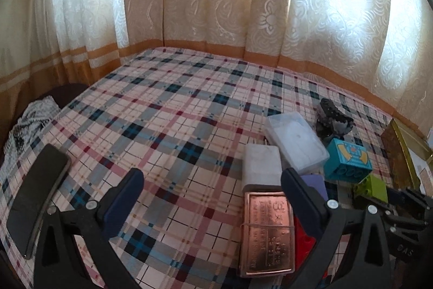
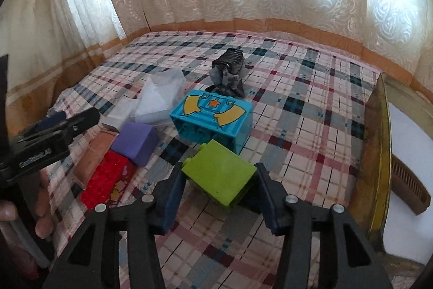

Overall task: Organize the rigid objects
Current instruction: 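Grasp the green Lego brick with the right gripper while the left approaches the copper case, then grasp the copper metal case with the left gripper and lift it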

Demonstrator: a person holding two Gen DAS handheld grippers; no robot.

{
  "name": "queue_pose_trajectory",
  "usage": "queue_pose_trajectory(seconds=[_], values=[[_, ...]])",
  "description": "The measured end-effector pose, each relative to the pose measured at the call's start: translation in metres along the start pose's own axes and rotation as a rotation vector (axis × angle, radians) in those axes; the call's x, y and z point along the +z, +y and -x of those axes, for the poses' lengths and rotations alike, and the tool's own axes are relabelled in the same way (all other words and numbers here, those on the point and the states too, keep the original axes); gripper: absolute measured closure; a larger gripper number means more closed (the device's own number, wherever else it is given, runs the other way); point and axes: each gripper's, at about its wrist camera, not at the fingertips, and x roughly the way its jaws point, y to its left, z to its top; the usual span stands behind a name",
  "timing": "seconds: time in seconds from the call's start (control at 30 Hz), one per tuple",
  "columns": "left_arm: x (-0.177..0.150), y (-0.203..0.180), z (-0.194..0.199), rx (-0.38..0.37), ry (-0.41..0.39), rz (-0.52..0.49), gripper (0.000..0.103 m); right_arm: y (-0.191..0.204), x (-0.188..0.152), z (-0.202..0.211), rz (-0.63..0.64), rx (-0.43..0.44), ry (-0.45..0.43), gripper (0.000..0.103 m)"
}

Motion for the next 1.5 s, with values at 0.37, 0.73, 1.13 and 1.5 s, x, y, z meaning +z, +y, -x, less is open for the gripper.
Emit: queue_pose_trajectory(seconds=[0.37,0.73,1.13,1.5], values=[[-0.011,-0.008,-0.008,-0.090,0.109,-0.026,0.012,0.002,-0.012,0.046,-0.039,0.057,-0.212,0.050],[-0.026,-0.028,-0.002,-0.084,0.149,-0.105,0.012,0.004,-0.014,0.049,-0.019,0.075,-0.216,0.050],[-0.032,-0.047,-0.001,-0.087,0.157,-0.181,0.066,0.006,-0.016,0.051,-0.002,0.074,-0.224,0.050],[-0.031,-0.030,0.003,-0.180,0.152,-0.058,0.086,0.001,-0.016,0.060,-0.003,0.056,-0.260,0.050]])
